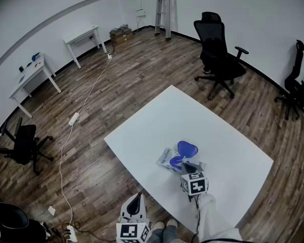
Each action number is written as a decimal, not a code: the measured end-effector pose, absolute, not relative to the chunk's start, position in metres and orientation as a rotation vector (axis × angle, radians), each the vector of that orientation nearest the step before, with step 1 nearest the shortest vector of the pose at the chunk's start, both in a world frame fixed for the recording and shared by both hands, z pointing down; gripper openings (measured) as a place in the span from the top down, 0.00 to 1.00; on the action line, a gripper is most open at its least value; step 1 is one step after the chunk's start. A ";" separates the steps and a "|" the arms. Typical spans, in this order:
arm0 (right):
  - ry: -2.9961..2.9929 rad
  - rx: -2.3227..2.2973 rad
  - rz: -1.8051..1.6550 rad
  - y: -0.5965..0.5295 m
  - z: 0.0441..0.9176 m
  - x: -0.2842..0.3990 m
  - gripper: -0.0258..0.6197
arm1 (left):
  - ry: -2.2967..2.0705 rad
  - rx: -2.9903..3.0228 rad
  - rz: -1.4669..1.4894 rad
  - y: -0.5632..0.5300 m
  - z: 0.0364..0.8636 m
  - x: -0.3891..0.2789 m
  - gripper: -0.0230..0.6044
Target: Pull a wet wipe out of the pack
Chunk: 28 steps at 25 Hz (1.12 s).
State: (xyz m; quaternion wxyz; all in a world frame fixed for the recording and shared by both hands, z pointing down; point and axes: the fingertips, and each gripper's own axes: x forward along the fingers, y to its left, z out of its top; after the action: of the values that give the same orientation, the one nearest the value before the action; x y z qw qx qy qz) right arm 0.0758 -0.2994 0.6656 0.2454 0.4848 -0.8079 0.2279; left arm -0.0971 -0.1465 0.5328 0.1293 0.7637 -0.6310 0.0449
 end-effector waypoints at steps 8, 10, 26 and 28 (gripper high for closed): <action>-2.225 1.348 0.591 -0.294 0.651 0.071 0.95 | -1.834 2.236 0.072 -0.142 0.529 -0.099 0.97; -2.227 1.354 0.585 -0.292 0.648 0.072 0.95 | -1.826 2.241 0.067 -0.140 0.529 -0.097 0.97; -2.253 1.449 0.520 -0.283 0.615 0.075 0.95 | -1.801 2.261 0.037 -0.130 0.526 -0.101 0.97; -2.259 1.467 0.511 -0.283 0.608 0.077 0.95 | -1.796 2.266 0.032 -0.129 0.526 -0.101 0.97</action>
State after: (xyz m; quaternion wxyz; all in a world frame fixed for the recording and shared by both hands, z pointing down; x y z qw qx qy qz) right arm 0.0766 -0.2828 0.6080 0.1988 0.5244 -0.8075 0.1828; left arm -0.1014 -0.1294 0.5257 0.1247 0.7776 -0.6162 0.0109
